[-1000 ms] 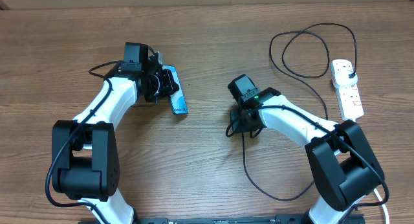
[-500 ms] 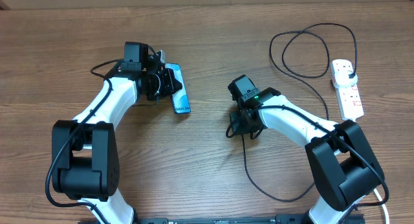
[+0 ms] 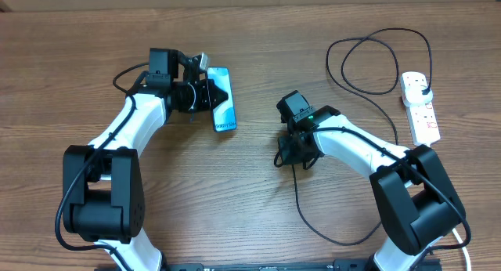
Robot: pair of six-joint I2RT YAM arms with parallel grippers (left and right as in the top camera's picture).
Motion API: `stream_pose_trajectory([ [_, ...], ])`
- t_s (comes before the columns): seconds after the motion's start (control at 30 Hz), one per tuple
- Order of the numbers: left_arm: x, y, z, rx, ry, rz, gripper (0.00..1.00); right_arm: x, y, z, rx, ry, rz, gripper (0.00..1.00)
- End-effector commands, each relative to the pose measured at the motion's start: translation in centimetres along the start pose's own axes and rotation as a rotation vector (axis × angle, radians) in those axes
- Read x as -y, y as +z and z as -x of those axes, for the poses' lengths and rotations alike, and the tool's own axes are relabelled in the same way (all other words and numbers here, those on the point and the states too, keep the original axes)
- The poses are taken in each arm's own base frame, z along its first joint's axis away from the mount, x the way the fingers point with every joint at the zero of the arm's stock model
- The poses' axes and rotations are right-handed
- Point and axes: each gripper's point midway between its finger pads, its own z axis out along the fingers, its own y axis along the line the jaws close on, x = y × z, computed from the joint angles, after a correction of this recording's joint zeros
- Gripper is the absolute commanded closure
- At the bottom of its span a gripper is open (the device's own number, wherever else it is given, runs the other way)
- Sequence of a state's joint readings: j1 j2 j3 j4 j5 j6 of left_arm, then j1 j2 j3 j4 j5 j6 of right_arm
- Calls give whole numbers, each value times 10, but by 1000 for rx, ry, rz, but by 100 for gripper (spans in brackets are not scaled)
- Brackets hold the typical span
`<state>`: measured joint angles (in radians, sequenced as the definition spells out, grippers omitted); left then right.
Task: Plug charger to phone and switch on socket
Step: 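Lift the cable plug with the right gripper toward the raised phone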
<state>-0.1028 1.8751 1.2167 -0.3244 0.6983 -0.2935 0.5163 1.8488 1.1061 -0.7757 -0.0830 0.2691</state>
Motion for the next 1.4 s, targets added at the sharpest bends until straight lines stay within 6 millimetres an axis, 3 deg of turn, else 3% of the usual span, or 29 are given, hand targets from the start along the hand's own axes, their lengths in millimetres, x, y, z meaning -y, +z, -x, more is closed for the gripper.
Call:
stream_pose_trajectory([
  [0.0,39,-11,8,14,15,-172,96,-24,-10,-4,-46,-17,192,96],
  [0.17,53,-21,14,23,46,-282,96,-58,-41,-7,-57,-72,469,96],
  [0.3,65,-42,10,-29,-30,-441,96,-79,-71,-9,-39,-120,644,96],
  [0.5,58,-66,17,-6,-123,-426,95,-99,-115,-13,25,-189,779,96],
  [0.7,93,-86,14,-4,-99,-452,96,-119,-151,-27,12,-230,951,96],
  [0.87,128,-126,19,74,-51,-454,96,-128,-171,-39,-18,-268,1074,96],
  [1.03,146,-155,6,121,-31,-399,96,-127,-178,-49,-3,-321,1080,96],
  [1.13,135,-158,-1,136,-39,-329,96,-123,-179,-53,20,-349,1043,96],
  [1.33,102,-153,-9,133,-133,-255,96,-82,-128,-34,36,-192,626,96],
  [1.37,88,-151,-10,145,-162,-215,96,-77,-122,-31,44,-166,564,90],
])
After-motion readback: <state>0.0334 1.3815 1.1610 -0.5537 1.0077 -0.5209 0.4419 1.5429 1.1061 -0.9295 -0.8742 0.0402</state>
